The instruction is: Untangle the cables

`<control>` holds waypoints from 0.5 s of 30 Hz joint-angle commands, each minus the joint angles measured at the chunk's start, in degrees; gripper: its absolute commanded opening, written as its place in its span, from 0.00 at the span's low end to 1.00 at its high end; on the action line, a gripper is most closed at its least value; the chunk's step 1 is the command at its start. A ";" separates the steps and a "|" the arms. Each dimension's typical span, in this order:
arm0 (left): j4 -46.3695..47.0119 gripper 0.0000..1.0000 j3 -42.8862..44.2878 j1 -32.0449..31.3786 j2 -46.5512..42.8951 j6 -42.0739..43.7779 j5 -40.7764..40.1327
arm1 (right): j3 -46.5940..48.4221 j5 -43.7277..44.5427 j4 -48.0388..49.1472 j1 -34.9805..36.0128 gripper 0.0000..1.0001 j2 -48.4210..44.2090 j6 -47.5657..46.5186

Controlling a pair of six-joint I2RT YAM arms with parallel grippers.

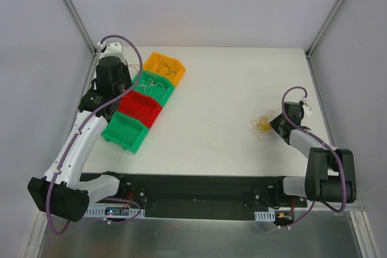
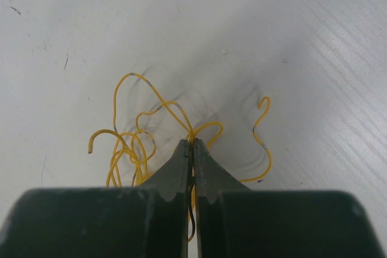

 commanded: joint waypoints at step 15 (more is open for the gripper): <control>-3.20 0.00 -7.03 4.98 3.63 -14.82 -4.09 | 2.07 -0.15 1.08 -0.55 0.01 0.76 0.29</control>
